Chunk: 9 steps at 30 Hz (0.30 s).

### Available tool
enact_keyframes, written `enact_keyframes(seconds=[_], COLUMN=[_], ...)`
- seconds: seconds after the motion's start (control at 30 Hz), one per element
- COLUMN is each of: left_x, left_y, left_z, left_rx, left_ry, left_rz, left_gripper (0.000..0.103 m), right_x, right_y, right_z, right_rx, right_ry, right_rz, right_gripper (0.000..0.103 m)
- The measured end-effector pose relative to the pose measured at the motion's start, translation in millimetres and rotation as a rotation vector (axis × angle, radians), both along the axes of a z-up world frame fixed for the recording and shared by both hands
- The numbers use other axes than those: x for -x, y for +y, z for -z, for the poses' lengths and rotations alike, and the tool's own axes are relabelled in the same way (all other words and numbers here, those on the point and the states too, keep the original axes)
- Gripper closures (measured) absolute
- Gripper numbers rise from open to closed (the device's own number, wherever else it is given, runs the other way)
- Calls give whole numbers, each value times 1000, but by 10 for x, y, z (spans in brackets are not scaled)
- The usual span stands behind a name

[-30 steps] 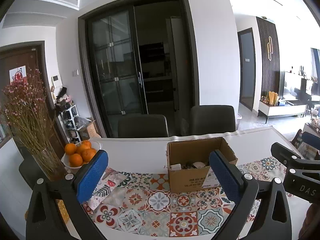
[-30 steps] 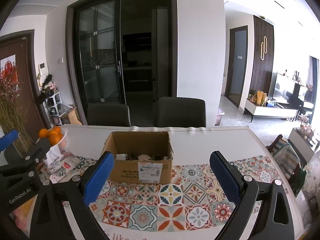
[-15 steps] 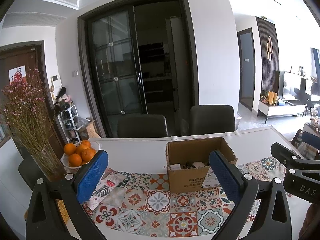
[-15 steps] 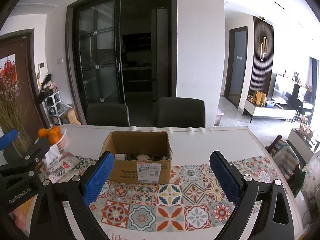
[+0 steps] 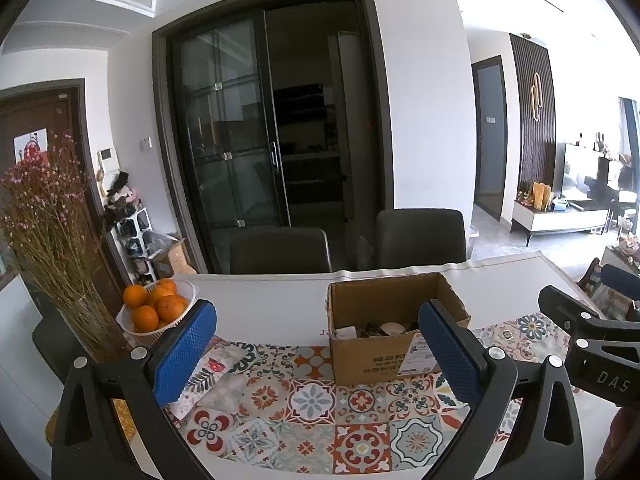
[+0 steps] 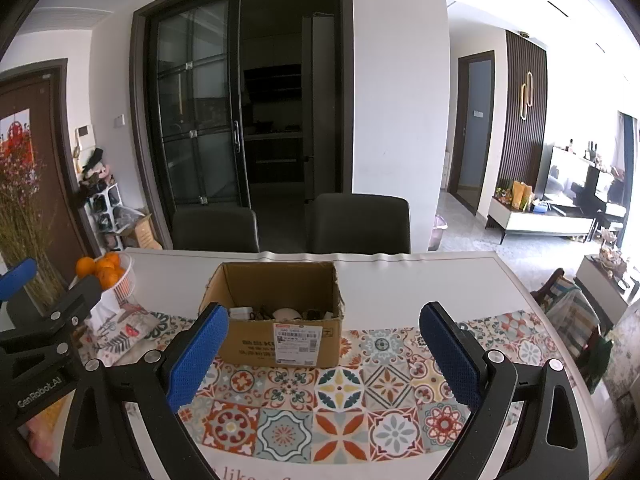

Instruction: Organize rigid objects

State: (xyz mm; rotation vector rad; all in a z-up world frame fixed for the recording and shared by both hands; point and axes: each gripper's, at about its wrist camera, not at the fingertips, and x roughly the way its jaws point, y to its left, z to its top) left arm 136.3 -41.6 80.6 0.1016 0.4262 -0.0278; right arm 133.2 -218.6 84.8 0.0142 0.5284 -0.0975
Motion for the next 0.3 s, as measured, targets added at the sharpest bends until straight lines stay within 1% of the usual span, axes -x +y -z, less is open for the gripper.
enact_keyframes(seconds=[0.3], left_x=[-8], left_y=[-4], left_z=[4], left_rx=[2], left_ry=[2], left_rz=[1], left_gripper=[0], right_x=[-1], right_y=[-15], right_z=[4], right_rx=[-1], right_ry=[1], right_rz=[0], right_gripper=[6])
